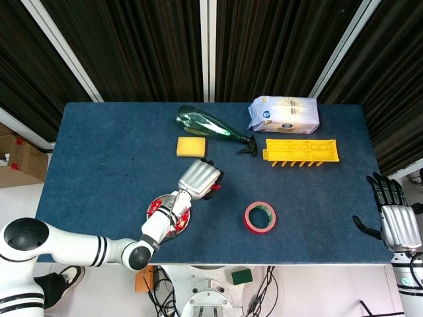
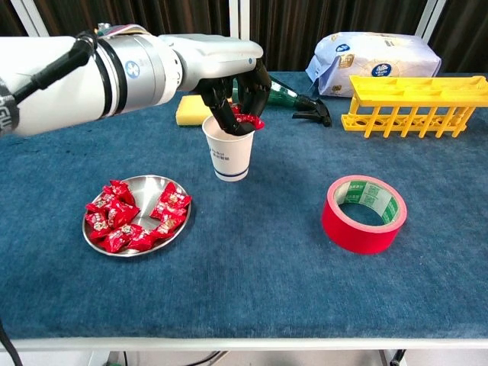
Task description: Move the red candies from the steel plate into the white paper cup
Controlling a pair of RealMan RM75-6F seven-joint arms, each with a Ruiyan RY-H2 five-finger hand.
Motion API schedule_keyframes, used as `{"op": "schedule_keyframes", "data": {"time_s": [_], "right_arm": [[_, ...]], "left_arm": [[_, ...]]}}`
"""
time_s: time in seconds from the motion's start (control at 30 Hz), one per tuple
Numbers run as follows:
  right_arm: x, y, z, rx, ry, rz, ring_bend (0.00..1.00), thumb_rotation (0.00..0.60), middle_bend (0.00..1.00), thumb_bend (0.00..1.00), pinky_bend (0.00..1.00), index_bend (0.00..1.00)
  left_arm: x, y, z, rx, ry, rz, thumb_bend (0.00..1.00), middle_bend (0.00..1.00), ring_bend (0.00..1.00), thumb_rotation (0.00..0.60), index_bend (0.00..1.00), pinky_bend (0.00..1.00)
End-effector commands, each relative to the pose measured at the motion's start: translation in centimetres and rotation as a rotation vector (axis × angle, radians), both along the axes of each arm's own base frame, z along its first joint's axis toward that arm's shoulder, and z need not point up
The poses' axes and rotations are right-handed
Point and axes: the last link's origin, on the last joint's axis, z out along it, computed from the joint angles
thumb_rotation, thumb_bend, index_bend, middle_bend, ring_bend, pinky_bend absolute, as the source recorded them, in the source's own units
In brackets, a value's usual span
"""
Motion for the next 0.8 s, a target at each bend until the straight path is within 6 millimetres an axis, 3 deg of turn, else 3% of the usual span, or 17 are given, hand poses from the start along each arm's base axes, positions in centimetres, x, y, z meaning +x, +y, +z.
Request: {"op": "schedule_keyframes", "data": {"time_s": [0.03, 0.8], "right_arm": [[0.0, 0.0, 0.0, 0.000, 0.001, 0.000, 0.00, 0.600, 0.01, 0.23, 0.00, 0.00], [0.0, 0.0, -0.1, 0.004, 0.001, -0.002, 0.00, 0.600, 0.01, 0.23, 0.00, 0.00]], "left_arm": [[-0.2, 0.1, -0.1, -0.004, 0.004, 0.002, 0.36, 0.58, 0.32, 0.600, 0.61, 0.32], [-1.2, 0.9, 0.0, -0.004, 0.031, 0.015, 0.36, 0.46, 0.26, 0.600, 0.49, 0.32]]}}
